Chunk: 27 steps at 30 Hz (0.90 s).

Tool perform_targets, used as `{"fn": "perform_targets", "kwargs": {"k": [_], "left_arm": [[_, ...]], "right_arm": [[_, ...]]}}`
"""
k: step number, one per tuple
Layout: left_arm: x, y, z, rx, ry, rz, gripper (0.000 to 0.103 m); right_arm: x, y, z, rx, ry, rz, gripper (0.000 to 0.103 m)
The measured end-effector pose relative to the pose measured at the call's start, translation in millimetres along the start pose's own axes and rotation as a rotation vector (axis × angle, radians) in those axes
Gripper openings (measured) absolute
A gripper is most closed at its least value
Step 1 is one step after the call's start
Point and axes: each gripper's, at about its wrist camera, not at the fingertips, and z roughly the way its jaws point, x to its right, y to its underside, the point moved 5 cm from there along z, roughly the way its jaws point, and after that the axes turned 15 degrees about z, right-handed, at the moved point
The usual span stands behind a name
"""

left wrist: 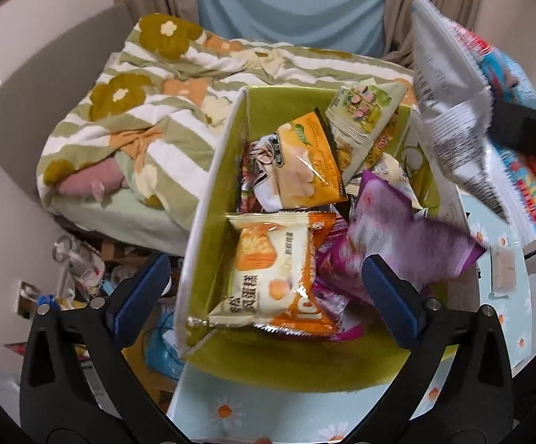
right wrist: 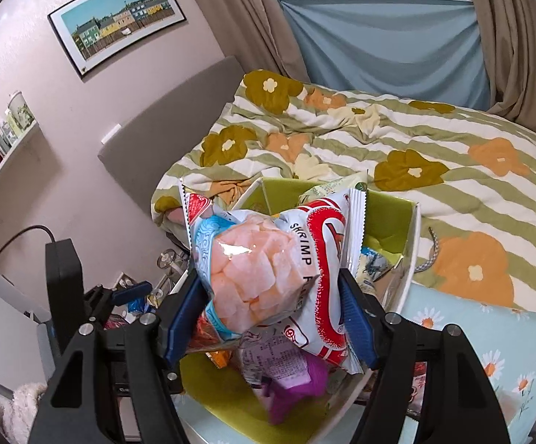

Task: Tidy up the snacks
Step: 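Carry both bags into the box and open both grippers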

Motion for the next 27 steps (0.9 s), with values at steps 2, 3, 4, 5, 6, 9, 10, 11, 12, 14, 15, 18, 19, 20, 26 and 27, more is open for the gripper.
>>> {"fn": "perform_targets", "kwargs": {"k": [2, 3, 4, 5, 6, 9, 10, 11, 12, 14, 15, 18, 19, 20, 26, 27], "left_arm": [[0.1, 1.3, -5.0, 0.004, 0.002, 0.002, 0.103], [-1.7, 2.1, -6.0, 0.003, -0.001, 0.005, 0.103], [-2.9, 2.9, -7.0, 0.002, -0.004, 0.007, 0.103], [-5.1, 3.4, -7.5, 0.004, -0.006, 0.009, 0.103], [-6.8, 3.5, -8.1, 0.007, -0.008, 0.010, 0.103], [-14.7, 5.2, -7.6, 0.009, -0.018, 0.003, 0.103], [-17.8, 6.9, -6.7, 0.008, -0.017, 0.000, 0.103], [-20.8, 7.9, -5.9, 0.005, -0.016, -0.006, 0.103], [-24.1, 9.2, -4.8, 0.000, -0.015, -0.009, 0.103], [-28.5, 12.4, -4.0, -0.006, -0.016, -0.013, 0.103], [-30.2, 13.9, -3.5, -0.008, -0.016, -0.014, 0.103], [-32.8, 18.1, -2.6, -0.010, -0.018, -0.014, 0.103], [-33.2, 19.8, -2.2, -0.011, -0.017, -0.014, 0.103], [-32.9, 21.2, -1.5, -0.012, -0.014, -0.015, 0.103], [-28.8, 27.8, 0.8, -0.010, -0.014, -0.011, 0.103], [-27.5, 28.6, 0.3, -0.008, -0.015, -0.009, 0.103]], "right_arm": [[-8.2, 1.5, 4.5, -0.007, 0.013, -0.016, 0.066], [-12.3, 0.9, 8.2, -0.010, 0.018, -0.023, 0.066], [-15.4, 0.6, 11.4, -0.012, 0.018, -0.024, 0.066], [-19.6, 0.3, 15.5, -0.017, 0.019, -0.025, 0.066], [-22.7, -0.8, 20.9, -0.023, 0.022, -0.027, 0.067], [-32.9, -3.6, 34.5, -0.034, 0.028, -0.048, 0.067], [-37.2, -4.2, 39.7, -0.035, 0.029, -0.057, 0.067], [-39.9, -3.8, 42.9, -0.036, 0.029, -0.063, 0.067], [-43.9, -4.7, 50.5, -0.042, 0.033, -0.070, 0.067], [-48.5, -3.6, 61.0, -0.053, 0.043, -0.074, 0.068], [-49.3, -2.5, 65.7, -0.061, 0.054, -0.073, 0.069], [-49.5, 2.4, 75.2, -0.061, 0.088, -0.074, 0.076], [-49.8, 3.1, 74.9, -0.055, 0.088, -0.075, 0.083], [-49.0, 4.1, 74.0, -0.043, 0.088, -0.074, 0.096], [-42.7, 8.8, 60.3, 0.028, 0.090, -0.064, 0.103], [-39.3, 10.2, 57.0, 0.036, 0.092, -0.061, 0.103]]}}
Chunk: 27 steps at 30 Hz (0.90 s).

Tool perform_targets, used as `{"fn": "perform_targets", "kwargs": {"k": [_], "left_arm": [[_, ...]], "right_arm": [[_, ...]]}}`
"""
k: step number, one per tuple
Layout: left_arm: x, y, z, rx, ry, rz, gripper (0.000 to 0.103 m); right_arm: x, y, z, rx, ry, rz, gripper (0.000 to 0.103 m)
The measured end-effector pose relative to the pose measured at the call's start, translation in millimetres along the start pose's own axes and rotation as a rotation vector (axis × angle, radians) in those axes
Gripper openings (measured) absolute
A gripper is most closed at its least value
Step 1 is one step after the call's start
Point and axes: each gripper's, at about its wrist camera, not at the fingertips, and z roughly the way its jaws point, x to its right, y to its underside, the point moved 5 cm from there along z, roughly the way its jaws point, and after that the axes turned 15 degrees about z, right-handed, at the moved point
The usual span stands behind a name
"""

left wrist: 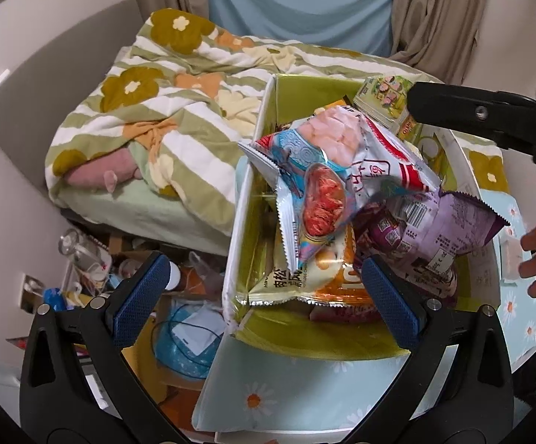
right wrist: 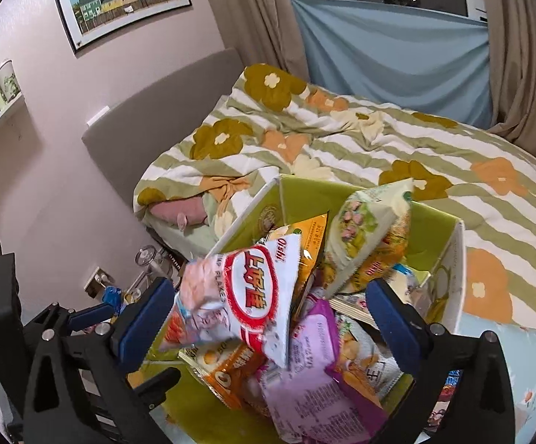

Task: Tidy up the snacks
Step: 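Carry both bags into the box and open both grippers, then grasp the red-blue bag with the left gripper while the right grasps the pink cake pack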

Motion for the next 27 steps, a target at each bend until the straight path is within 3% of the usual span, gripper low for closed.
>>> {"fn": "perform_targets", "kwargs": {"k": [9, 15, 21, 27], "left_arm": [[20.7, -21.3, -26.2, 0.060, -0.001, 0.048, 0.103], [50.4, -41.8, -50.9, 0.110, 0.012, 0.075, 0.103], [113.4, -72.7, -74.8, 0.184, 0.052, 0.127, 0.103], [199.8, -87.3, -61.1, 0.169, 0.101, 0.185, 0.103]], "right_arm": [[8.8, -3.9, -48.8, 0.079, -0.013, 0.025, 0.103], [40.0, -6.1, -100.6, 0.129, 0.005, 0.073, 0.103], [92.5, -2.1, -155.1, 0.176, 0.055, 0.117, 0.103], [164.9, 13.1, -196.6, 0.193, 0.162, 0.171, 0.103]]}}
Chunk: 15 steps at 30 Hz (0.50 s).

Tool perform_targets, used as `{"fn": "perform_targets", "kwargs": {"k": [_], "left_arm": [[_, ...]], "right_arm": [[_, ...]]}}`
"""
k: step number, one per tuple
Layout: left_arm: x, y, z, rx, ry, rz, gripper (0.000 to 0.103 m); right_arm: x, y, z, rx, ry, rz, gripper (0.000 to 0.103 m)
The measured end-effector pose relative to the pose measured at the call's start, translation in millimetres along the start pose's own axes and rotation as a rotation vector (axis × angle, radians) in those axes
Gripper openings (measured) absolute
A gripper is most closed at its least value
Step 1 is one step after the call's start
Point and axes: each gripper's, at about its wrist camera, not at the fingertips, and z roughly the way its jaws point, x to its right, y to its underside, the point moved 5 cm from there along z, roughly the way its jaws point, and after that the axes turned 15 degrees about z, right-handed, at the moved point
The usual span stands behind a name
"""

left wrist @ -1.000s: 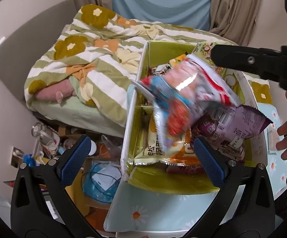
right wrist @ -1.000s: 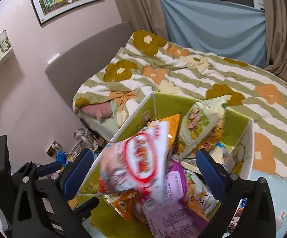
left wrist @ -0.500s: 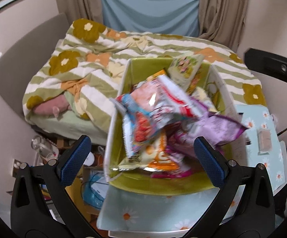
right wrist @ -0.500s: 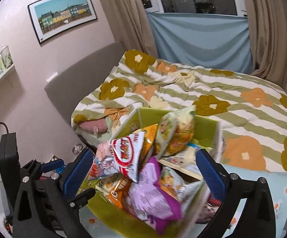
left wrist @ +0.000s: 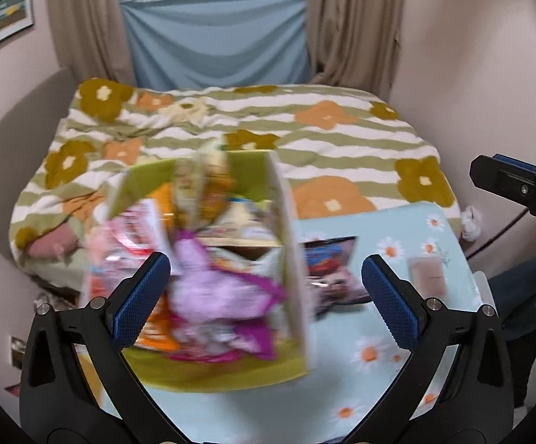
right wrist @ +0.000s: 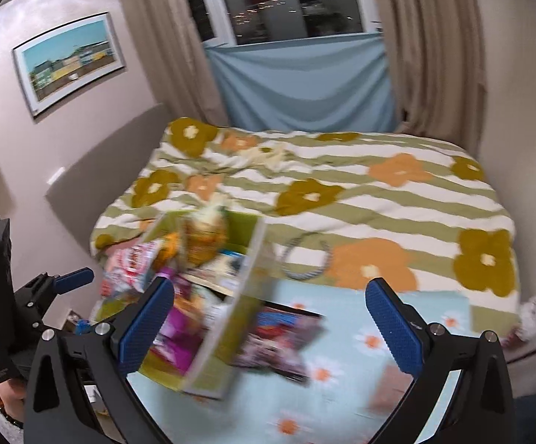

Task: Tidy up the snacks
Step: 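Grasp the red-blue bag with the left gripper while the right grasps the pink cake pack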

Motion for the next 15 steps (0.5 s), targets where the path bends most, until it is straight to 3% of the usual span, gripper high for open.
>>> {"fn": "perform_targets", "kwargs": {"k": [9, 15], "left_arm": [[97.4, 2.2, 65.6, -0.113, -0.045, 0.028, 0.103], [136.7, 11.2, 126.5, -0.223, -0.162, 0.112, 0.103]], "right_arm": [[119.3, 19.6, 2.9, -0.090, 0.142, 0.130, 0.103], [167.0, 43.6, 28.1, -0.174, 0.129, 0.188, 0.103]]}}
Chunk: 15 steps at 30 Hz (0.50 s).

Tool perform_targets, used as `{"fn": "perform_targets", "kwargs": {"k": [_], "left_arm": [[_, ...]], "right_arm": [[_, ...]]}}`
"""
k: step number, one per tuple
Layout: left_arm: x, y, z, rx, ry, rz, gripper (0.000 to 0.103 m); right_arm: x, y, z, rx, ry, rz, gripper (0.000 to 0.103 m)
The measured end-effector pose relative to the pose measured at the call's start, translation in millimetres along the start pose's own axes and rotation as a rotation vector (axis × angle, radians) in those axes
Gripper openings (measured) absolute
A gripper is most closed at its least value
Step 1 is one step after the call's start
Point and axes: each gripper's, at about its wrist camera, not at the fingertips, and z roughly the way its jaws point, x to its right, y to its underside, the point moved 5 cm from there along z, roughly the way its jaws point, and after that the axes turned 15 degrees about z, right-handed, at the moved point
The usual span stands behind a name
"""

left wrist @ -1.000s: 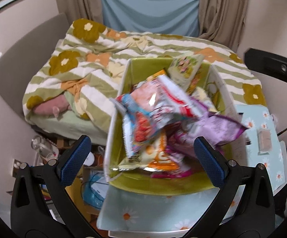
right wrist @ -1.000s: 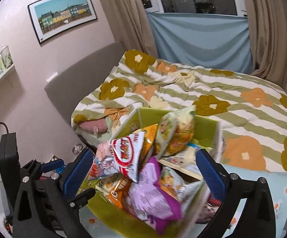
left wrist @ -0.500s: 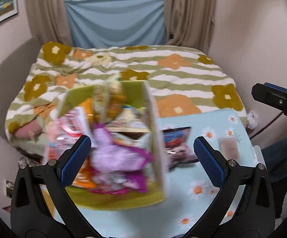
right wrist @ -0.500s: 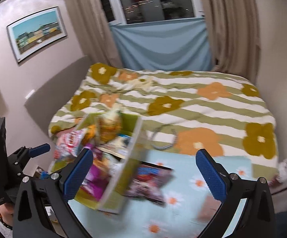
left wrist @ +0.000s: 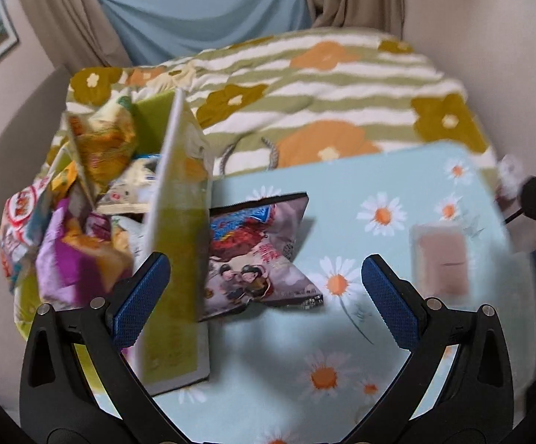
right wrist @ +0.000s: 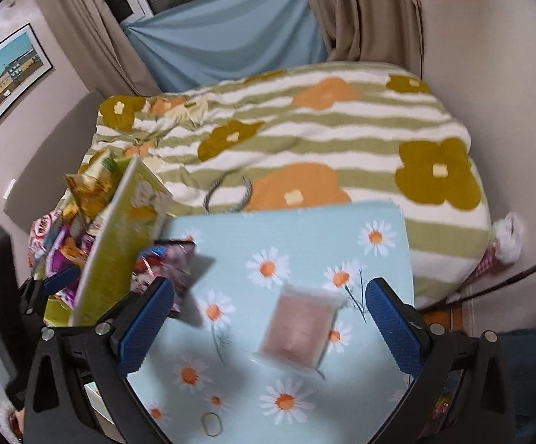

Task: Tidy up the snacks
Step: 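Grasp the red-blue bag with the left gripper while the right grasps the pink cake pack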

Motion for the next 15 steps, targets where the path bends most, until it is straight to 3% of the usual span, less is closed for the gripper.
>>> {"fn": "perform_targets", "kwargs": {"k": [7, 15], "left_arm": [[12.9, -5.3, 59.0, -0.122, -0.096, 0.013, 0.103], [11.3, -1.5, 101.2, -0.234, -0.155, 0.014, 0.103]], "right_arm": [[29.6, 19.7, 50.9, -0.076, -0.012, 0.014, 0.103], [38.6, 44.7, 84.7, -0.108, -0.048, 0.023, 0.103]]}}
